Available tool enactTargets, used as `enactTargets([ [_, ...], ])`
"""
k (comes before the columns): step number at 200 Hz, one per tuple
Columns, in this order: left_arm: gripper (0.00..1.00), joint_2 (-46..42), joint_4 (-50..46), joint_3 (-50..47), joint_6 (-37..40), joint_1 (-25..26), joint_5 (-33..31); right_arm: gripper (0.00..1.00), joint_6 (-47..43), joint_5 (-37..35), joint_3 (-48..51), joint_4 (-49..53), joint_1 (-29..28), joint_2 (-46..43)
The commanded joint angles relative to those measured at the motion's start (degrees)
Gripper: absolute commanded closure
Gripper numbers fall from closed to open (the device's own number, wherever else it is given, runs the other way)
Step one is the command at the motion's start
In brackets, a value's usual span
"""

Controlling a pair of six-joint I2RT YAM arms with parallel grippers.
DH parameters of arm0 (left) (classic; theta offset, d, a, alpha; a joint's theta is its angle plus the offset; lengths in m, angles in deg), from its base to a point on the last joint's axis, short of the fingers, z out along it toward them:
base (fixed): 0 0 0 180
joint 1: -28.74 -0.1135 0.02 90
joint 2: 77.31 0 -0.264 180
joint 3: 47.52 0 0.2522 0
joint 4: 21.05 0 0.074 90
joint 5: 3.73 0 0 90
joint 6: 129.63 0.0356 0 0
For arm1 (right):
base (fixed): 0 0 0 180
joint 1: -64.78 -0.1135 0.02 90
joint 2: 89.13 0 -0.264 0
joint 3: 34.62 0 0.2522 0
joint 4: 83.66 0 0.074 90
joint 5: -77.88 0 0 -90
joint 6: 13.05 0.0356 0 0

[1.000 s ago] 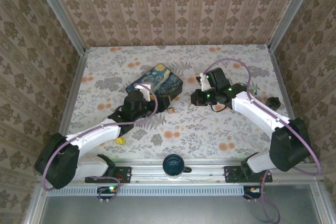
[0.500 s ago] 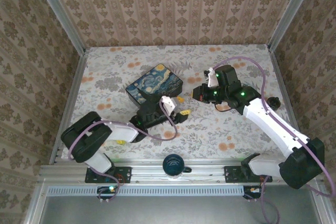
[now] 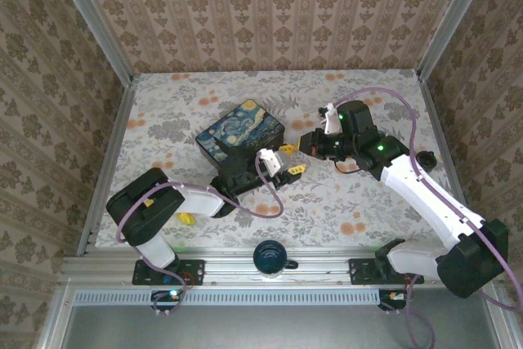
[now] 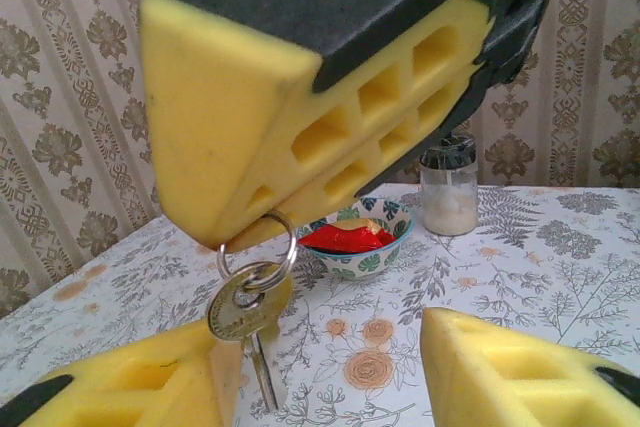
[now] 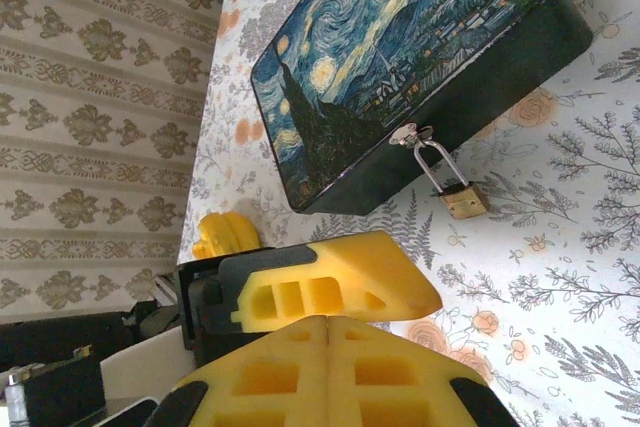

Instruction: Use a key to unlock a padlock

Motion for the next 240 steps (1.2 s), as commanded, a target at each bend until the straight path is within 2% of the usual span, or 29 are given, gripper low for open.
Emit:
enactTargets([
  [1,0.59,0.73,2.21,1.65,-1.01,-0.83,-0.22,1.00,0.75,1.74,0.39,-0.98,-0.41,-1.25],
  [23,0.66,0.65,2.21,1.66,-1.93,-1.33,0.13,1.00,0.73,1.71,0.67,-1.25,-0.41,-1.38],
  [40,0.78,0.56,2.21,1.66,-2.40,-1.56,0.27,1.00,0.73,1.64,0.81,-1.42,-0.41,-1.33],
  [65,0.83,0.56,2.17,1.41,-2.94,-1.88,0.27,1.00,0.64,1.54,0.86,-1.69,-0.41,-1.13],
  [106,1.00,0.39,1.96,1.29,-3.89,-2.34,0.44,1.00,0.63,1.56,0.75,-1.78,-0.41,-0.76],
  [136,1.00,-0.91,1.37,0.32,-4.74,-2.89,1.37,1.00,0.07,1.25,0.68,-1.39,-0.41,-0.85],
  [150,1.00,-3.32,-2.77,0.08,-5.38,-4.03,3.88,1.00,-1.95,0.06,0.27,0.17,-0.25,-1.07],
  [159,1.00,-6.09,-9.17,0.51,-5.87,-5.31,6.67,0.99,-4.23,-1.36,-0.02,1.51,-0.12,-1.51],
  [170,1.00,-10.43,-22.74,3.16,-5.11,-7.55,12.80,0.89,-7.46,-3.33,0.28,2.35,0.12,-2.66],
  [191,1.00,-17.35,-65.75,14.27,6.28,-9.71,19.28,0.71,-11.25,-4.49,2.83,-0.06,0.38,-5.45],
  [199,1.00,-18.74,-79.66,18.88,11.54,-9.68,18.38,0.65,-12.38,-4.51,4.13,-1.79,0.38,-6.49],
  [213,1.00,-19.79,-98.18,25.85,18.30,-9.67,14.33,0.56,-13.90,-4.41,6.66,-5.67,0.38,-8.47],
  [240,1.00,-19.45,-119.78,36.54,26.66,-9.03,11.34,0.39,-17.65,-1.01,10.29,-13.43,0.13,-10.31],
])
